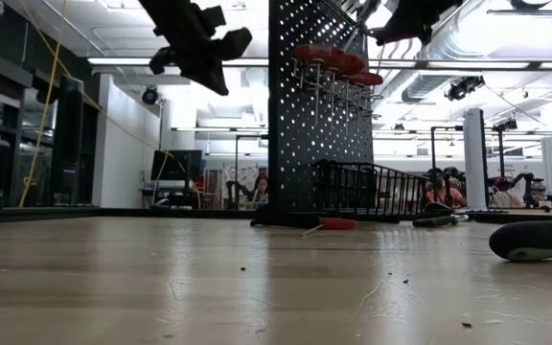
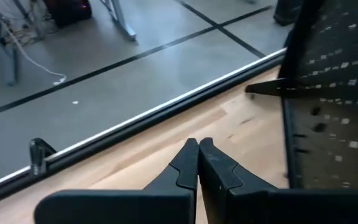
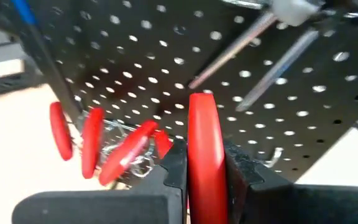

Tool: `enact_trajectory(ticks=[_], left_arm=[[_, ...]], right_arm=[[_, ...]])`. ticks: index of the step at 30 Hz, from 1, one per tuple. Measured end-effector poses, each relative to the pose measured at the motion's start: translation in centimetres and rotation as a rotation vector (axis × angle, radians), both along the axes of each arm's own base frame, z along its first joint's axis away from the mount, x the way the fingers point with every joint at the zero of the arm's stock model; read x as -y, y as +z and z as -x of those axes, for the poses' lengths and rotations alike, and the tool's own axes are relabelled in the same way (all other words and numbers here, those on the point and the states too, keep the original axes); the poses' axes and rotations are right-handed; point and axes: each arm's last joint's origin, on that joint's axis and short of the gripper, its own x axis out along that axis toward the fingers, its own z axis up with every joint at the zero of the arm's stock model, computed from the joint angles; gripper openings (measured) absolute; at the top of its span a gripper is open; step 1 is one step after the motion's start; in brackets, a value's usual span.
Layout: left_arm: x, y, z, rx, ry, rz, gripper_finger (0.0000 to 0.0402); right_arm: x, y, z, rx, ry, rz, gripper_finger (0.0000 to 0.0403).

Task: Hang tools onto peg board
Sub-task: Hang the red allen wrench on the peg board

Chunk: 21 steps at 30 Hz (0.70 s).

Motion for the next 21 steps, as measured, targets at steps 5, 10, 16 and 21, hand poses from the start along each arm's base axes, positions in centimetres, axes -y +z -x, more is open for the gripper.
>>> enact_trajectory(ticks=[5,10,16,21], left_arm=[[-1.4,-0.1,0.2,-0.046,0.015,-0.016,0.0],[-2.2,-0.1,0.3,-0.079,0.007,-0.021,0.0],[-3.5,0.2,0.2,-0.057,-0.031,-0.012,0.0],[-4.6,0.5,0.2,-0.073,-0.066,-0.034,0.0]], right_arm=[[-1.1,0.3,-0.1,0.038,0.004,-0.064,0.0041],[-1.5,0.2,-0.2,0.027,-0.045,-0.08,0.0041],[-1.0,0.6,-0.2,0.033,-0.155,0.023,0.0041],[-1.1,0.9,-0.2,0.078,-0.163,0.007,0.0041]])
